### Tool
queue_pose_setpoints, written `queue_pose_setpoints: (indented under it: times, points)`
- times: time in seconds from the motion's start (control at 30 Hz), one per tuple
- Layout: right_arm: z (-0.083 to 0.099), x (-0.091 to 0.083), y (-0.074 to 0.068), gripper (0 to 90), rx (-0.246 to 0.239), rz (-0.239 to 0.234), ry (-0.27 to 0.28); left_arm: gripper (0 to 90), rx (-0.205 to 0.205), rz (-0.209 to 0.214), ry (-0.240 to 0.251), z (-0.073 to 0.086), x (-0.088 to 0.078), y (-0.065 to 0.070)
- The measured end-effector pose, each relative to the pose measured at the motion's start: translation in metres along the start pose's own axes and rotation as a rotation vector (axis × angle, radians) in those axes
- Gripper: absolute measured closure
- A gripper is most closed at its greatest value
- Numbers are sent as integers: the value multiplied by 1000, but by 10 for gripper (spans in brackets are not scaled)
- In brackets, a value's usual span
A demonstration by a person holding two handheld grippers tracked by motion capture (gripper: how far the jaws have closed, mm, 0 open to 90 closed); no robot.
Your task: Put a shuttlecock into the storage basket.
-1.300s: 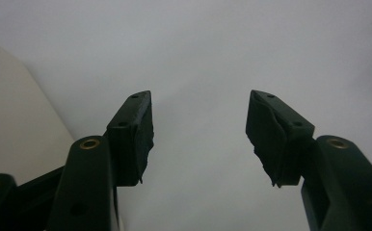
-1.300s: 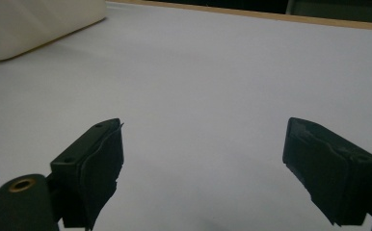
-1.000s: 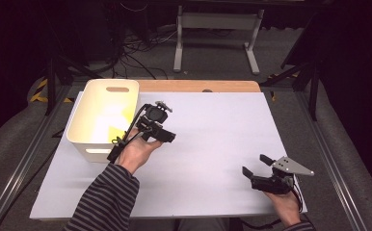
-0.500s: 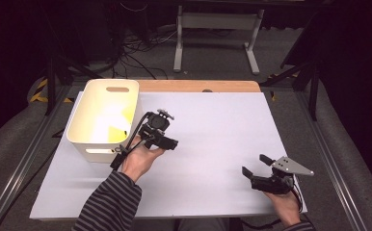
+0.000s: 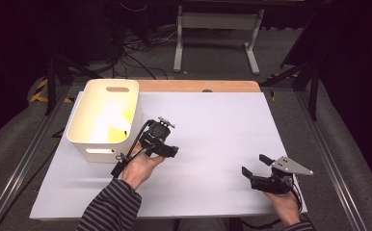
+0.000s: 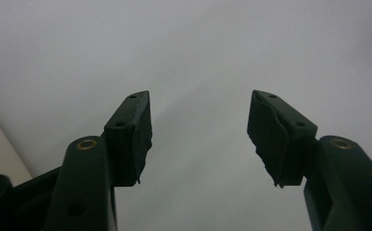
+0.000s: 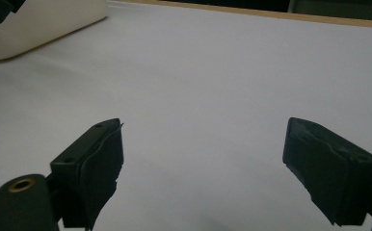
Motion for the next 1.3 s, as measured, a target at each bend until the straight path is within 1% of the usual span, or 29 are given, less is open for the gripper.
queue_pose_setpoints:
  times: [0.07, 0.17, 0.23, 0.4, 0.43, 0.47, 0.6, 0.73, 0.87, 1.0, 1.13, 1.27, 1.3]
  points:
    - [0, 0, 0, 145, 0, 0, 0, 425, 3, -4, 2, 3, -1, 0]
    - [0, 1, 0, 145, 1, 3, -2, 425, -8, 3, 16, 8, 0, 0]
    - [0, 1, -1, 145, -7, 3, -3, 424, -8, -2, 20, 10, 1, 0]
    - [0, 0, 0, 145, -1, 6, 0, 418, -25, 3, 36, 19, 1, 3]
    - [0, 0, -1, 145, -3, 7, -1, 418, -21, 2, 38, 21, 1, 3]
    - [0, 0, -1, 145, -5, 6, -2, 418, -29, 7, 41, 22, 1, 4]
    - [0, 0, -1, 145, -5, 6, -2, 416, -40, 23, 54, 27, 0, 7]
    - [0, -1, -1, 145, -4, 8, 2, 413, -29, 13, 52, 31, 0, 9]
    - [0, -1, -1, 145, -3, 5, 3, 409, -21, 16, 40, 35, 2, 11]
    - [0, -1, -1, 145, -4, 6, 3, 413, -28, 28, 41, 39, 2, 12]
    - [0, -1, -2, 145, -5, 6, 3, 416, -28, 20, 44, 43, 1, 12]
    - [0, -1, -2, 145, -6, 5, 3, 419, -41, 34, 49, 47, 1, 12]
    - [0, 0, -2, 145, -6, 4, 3, 424, -38, 38, 48, 48, 1, 13]
Point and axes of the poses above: each handheld gripper's, and its own axes: x roughly forward along the jaws, z roughly out of its underside, y roughly to its right, the point moved 3 cm from there along x, roughly forward along the jaws, and after that the axes turned 15 degrees about x, right-handed, at the moved point
